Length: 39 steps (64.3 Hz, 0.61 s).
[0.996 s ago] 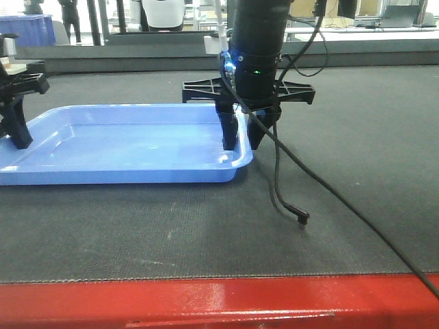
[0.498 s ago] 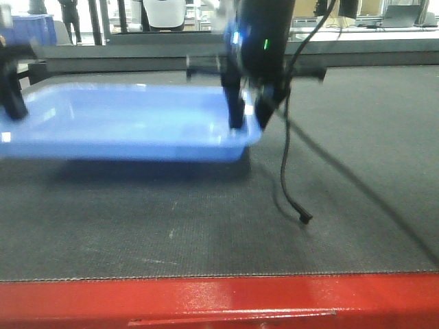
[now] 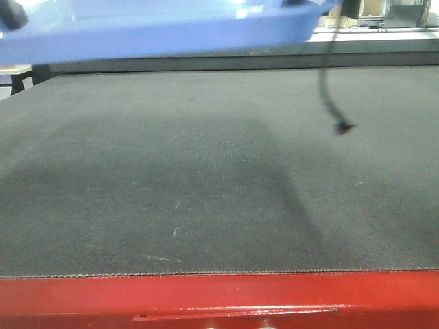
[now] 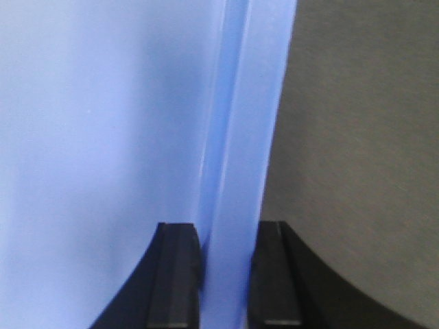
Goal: Grab blue tray and place on right shelf
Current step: 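Lift the gripped tray up off the table with both grippers, then hold the tray raised with both grippers while backing from the table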
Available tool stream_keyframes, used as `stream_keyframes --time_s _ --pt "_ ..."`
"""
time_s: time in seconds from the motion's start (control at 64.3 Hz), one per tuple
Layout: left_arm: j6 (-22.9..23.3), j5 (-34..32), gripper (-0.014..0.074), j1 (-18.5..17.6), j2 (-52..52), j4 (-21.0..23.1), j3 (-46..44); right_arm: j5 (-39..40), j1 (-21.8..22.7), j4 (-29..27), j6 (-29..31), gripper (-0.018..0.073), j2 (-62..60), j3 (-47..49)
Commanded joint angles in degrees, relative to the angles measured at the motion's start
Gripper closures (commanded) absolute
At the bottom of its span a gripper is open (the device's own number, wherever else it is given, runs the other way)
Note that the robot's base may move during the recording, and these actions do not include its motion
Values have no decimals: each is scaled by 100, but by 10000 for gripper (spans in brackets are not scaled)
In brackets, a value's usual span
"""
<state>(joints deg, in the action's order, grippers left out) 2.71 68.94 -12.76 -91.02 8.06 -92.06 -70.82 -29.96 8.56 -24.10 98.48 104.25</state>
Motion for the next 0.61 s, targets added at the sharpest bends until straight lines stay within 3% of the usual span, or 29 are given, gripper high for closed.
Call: stream_keyframes --time_s 0.0,0.311,0.591 --pt "2 146 638 -268 472 -57 -199 286 18 207 221 502 -747 -101" --pt "431 708 638 -847 1108 -370 -63 291 11 207 326 502 -2020 -1447" --pt "726 776 638 -1251 1606 -417 716 290 11 185 326 502 -2720 -2161"
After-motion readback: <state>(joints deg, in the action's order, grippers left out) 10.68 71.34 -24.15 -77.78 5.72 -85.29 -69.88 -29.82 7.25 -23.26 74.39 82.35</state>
